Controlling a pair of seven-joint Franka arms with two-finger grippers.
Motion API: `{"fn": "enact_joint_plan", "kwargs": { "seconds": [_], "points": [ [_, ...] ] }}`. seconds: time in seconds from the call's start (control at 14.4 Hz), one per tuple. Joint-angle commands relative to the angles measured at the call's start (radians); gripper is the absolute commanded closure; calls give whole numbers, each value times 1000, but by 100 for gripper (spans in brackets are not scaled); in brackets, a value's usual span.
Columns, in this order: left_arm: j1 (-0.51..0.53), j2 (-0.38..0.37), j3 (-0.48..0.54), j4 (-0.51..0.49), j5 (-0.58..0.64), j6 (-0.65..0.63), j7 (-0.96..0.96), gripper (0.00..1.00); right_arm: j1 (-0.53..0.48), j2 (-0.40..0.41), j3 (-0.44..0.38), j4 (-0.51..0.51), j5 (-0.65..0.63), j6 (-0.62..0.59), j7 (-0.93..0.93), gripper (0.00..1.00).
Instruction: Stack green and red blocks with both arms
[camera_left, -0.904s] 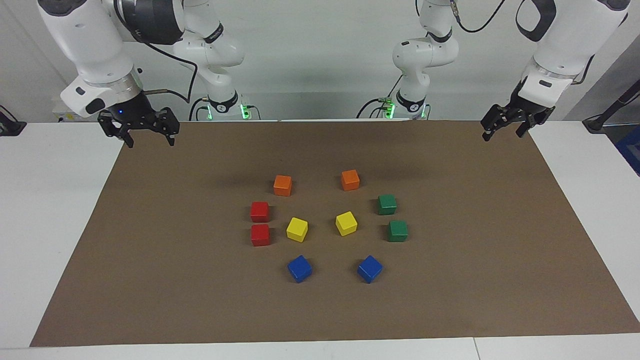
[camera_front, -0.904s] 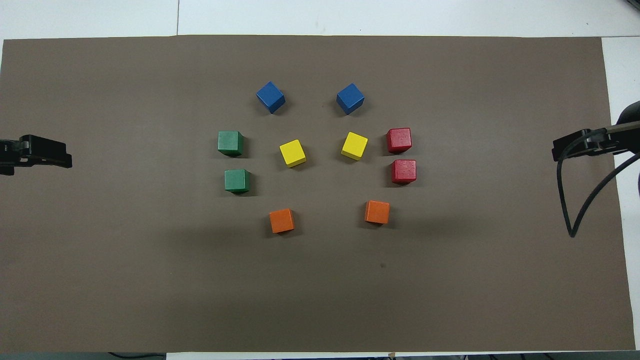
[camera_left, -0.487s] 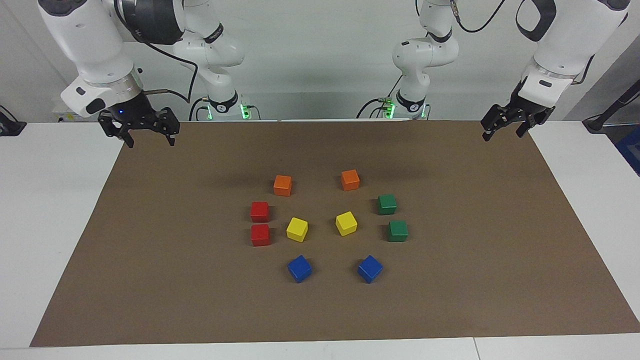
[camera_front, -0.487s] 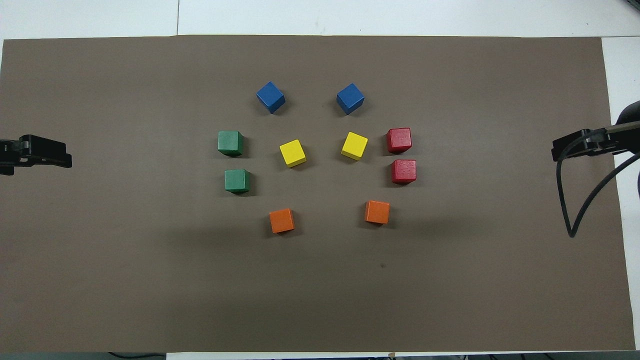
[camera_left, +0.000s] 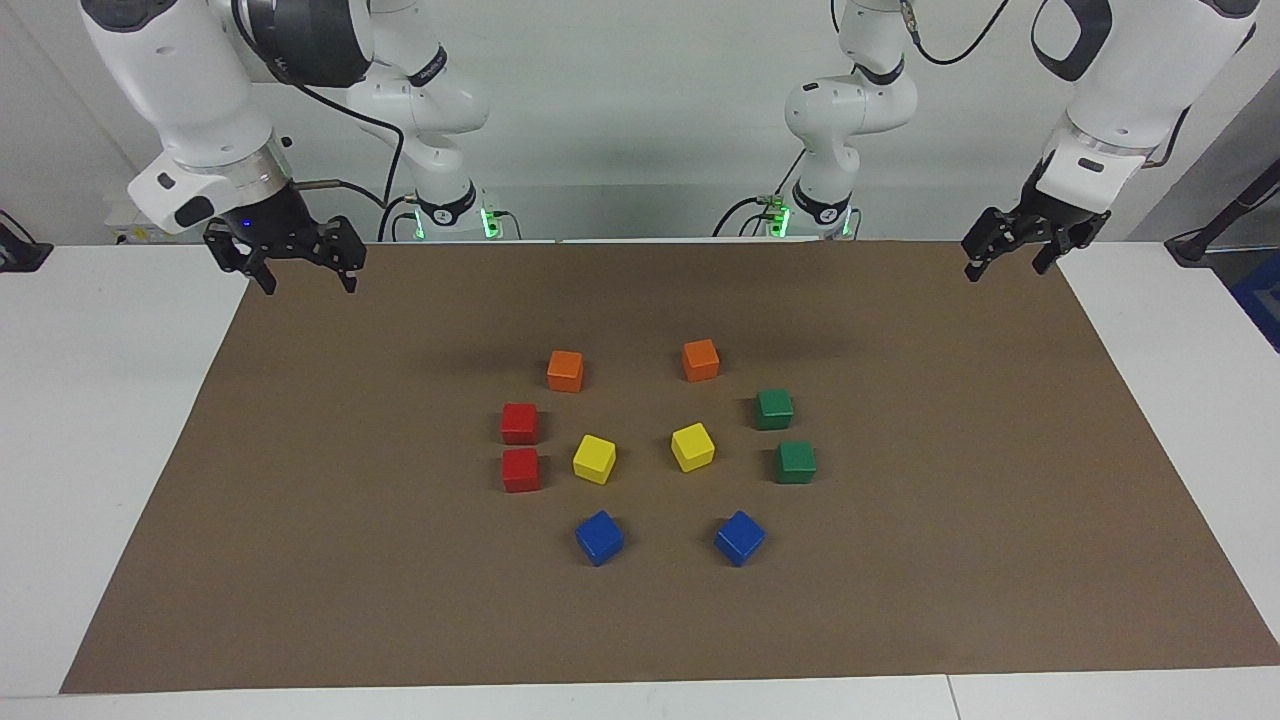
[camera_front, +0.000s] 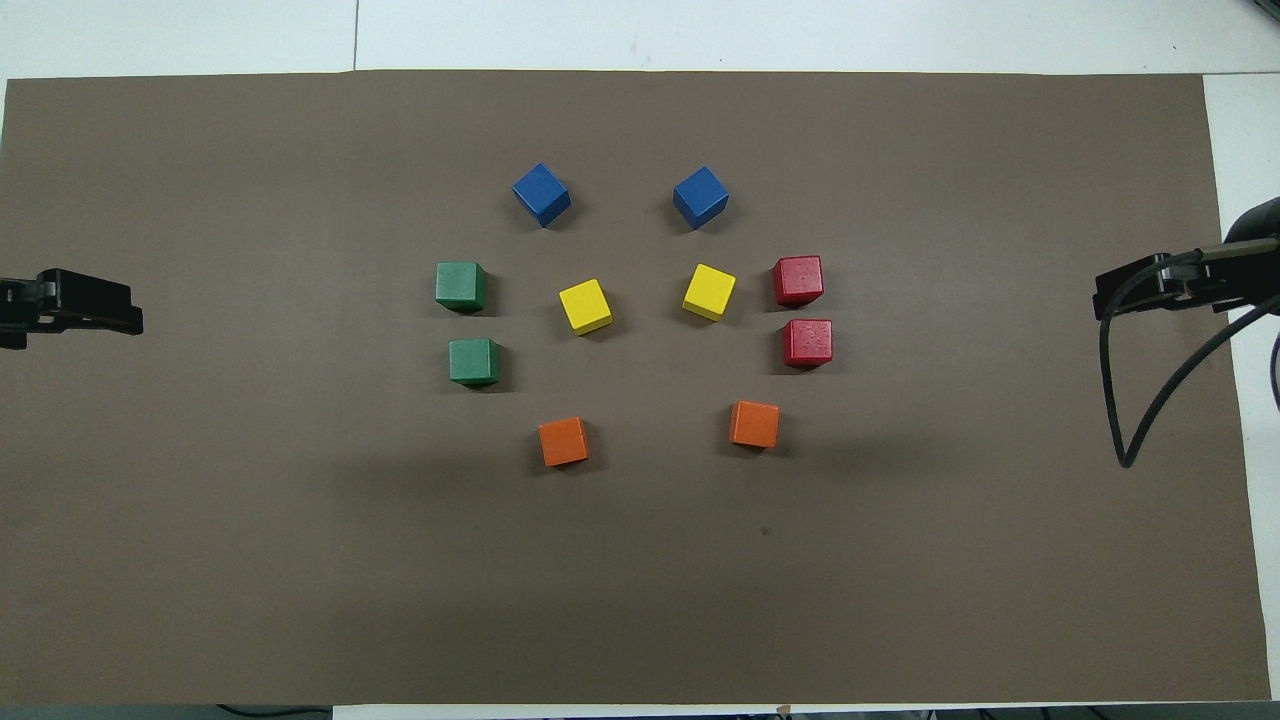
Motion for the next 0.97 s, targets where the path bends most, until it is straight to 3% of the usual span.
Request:
{"fn": "enact_joint_plan", "kwargs": {
  "seconds": [0.0, 0.35, 0.56, 0.76, 0.9],
  "points": [
    [-5, -13, 8, -15, 7, 19, 5, 0, -4, -16, 4, -13, 17, 4, 14, 0],
    [-15, -21, 5, -30, 7, 20, 8, 0, 30, -16, 4, -16, 17, 33, 44, 0],
    [-52, -21, -2, -30, 7, 49, -5, 0, 132, -1, 4, -33, 15, 79, 136, 1],
    [-93, -21, -4, -44, -11, 95, -13, 0, 215, 96, 4, 5, 15, 131, 265, 4],
    [-156, -22, -4, -106, -27, 181, -54, 0, 266, 172, 4, 46, 14, 175, 337, 5]
  ]
}}
